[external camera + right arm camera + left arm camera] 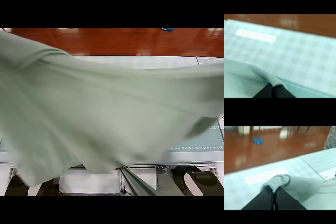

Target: Fold the shirts.

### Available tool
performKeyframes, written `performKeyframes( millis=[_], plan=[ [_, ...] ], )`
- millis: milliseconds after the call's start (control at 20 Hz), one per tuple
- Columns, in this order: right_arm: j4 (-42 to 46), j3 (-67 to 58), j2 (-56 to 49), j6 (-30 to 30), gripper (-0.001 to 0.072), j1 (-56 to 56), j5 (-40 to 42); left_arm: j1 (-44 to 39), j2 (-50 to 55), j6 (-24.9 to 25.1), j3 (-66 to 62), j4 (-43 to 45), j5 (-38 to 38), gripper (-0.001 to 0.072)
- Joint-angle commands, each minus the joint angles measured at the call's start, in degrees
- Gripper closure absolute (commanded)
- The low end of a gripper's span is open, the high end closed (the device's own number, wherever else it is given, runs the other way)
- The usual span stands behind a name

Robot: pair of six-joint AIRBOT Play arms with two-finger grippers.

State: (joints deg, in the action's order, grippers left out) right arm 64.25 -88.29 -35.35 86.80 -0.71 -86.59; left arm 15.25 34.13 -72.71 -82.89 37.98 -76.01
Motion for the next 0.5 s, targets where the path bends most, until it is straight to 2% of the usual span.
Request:
performKeyframes(
  millis=[0,150,250,350,450],
  plan=[
    [-1.1,14.8,-2.7,-2.0,0.069,0.0,7.0,-1.5,9.2,4.2,9.2,-3.3,3.4,0.0688],
    [-1.1,21.0,-13.4,-5.7,0.069,0.0,15.6,-6.3,25.9,8.0,9.6,-3.5,9.9,0.0688],
    [-1.4,20.5,-24.5,-8.1,0.069,0.0,22.7,-8.8,38.3,8.2,5.9,-3.5,14.4,0.0688],
    [-1.8,16.9,-36.3,-8.7,0.069,-0.3,28.2,-10.3,50.4,8.1,-0.7,-3.5,16.6,0.0688],
    [-3.0,9.9,-48.2,-8.7,0.069,-1.4,29.3,-10.7,61.2,7.0,-9.1,-3.5,16.6,0.0688]
  ],
)
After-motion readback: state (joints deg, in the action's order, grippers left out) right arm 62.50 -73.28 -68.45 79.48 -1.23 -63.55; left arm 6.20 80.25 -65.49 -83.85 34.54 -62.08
